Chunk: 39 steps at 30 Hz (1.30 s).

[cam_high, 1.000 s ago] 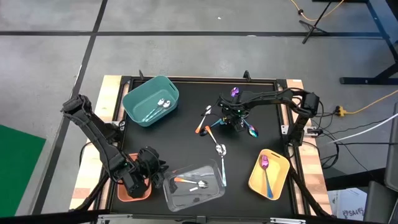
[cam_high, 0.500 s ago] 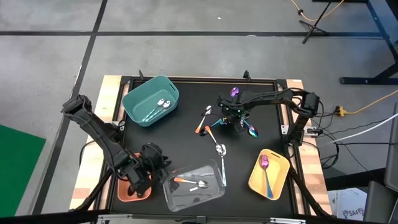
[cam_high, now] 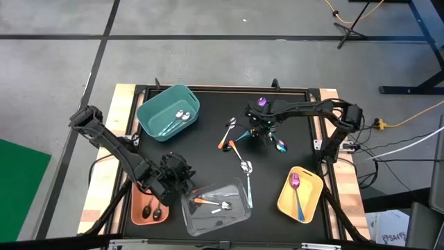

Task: Sort silverware by color (type)
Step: Put the blue spoon into the orange bin

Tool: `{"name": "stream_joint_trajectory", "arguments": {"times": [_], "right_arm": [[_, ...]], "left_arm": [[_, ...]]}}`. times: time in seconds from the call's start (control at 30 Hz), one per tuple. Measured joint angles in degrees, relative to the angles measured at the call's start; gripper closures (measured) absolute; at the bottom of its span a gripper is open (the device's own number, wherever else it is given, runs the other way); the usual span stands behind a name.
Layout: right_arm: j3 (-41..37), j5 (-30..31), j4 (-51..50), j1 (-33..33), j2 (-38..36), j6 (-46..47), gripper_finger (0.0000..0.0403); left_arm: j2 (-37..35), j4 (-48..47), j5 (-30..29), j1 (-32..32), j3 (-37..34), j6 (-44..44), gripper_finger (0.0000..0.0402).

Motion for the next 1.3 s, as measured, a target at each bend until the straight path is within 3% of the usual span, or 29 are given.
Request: {"name": "stream_joint_trajectory", "arguments": {"times": [0.37,0.87,1.07,1.3], "right_arm": [[0.13,-0.29,0.29,0.00,-5.19,0.00,0.0403],[0.20,-0.40,3.80,0.00,-11.71,1.96,0.0403],[0.22,-5.15,14.06,0.00,-13.59,8.93,0.0403],[0.24,-8.94,30.63,0.02,-13.62,26.95,0.0403]], "left_arm": [[0.00,0.54,0.00,4.42,0.00,6.91,0.0285],[0.00,0.61,-0.01,6.40,0.00,8.45,0.0285],[0.00,0.66,-5.25,6.40,0.00,8.72,0.0285],[0.00,0.64,-13.44,7.31,0.00,8.80,0.0285]]}}
